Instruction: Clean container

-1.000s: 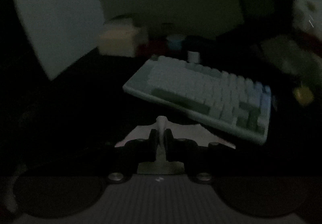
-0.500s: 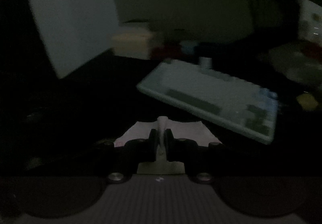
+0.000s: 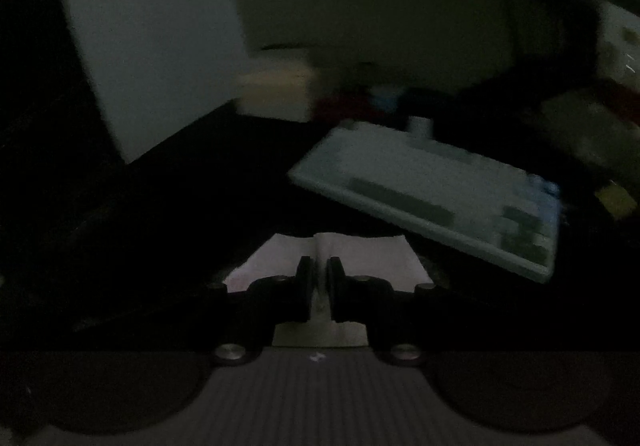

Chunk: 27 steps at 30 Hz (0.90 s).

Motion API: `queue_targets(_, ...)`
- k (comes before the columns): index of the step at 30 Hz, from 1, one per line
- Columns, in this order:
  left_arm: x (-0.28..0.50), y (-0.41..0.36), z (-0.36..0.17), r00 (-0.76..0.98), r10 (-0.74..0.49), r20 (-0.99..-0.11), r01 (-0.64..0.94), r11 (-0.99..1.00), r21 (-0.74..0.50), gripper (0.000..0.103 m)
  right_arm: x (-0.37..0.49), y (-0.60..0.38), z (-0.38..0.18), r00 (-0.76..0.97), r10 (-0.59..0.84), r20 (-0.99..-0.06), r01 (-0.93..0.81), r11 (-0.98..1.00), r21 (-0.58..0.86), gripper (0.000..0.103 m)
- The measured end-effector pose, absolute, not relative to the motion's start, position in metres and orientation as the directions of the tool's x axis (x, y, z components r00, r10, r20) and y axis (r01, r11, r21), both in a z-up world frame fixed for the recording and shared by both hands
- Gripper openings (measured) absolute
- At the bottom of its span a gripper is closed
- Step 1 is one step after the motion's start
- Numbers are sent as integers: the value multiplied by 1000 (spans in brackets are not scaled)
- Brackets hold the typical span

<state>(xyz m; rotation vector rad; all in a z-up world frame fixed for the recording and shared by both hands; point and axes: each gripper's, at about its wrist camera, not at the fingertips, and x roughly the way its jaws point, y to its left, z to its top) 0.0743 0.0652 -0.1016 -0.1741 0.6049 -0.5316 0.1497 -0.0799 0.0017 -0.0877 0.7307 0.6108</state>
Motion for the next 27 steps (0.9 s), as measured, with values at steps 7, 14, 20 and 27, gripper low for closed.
queue_targets(7, 78, 72, -103, 703, -517, -488, 413, 856, -311, 82, 144, -86, 1, 577, 516, -633, -563, 813, 149, 13)
queue_targets(14, 73, 60, -106, 723, -480, -497, 413, 877, -245, 83, 139, -74, 3, 520, 595, -613, -647, 742, 172, 11)
queue_targets(20, 71, 63, -106, 724, -480, -496, 409, 877, -251, 83, 168, -93, -2, 603, 474, -642, -499, 851, 160, 11)
queue_targets(27, 78, 51, -102, 726, -471, -500, 402, 882, -248, 84, 143, -78, 4, 485, 595, -641, -645, 738, 196, 11)
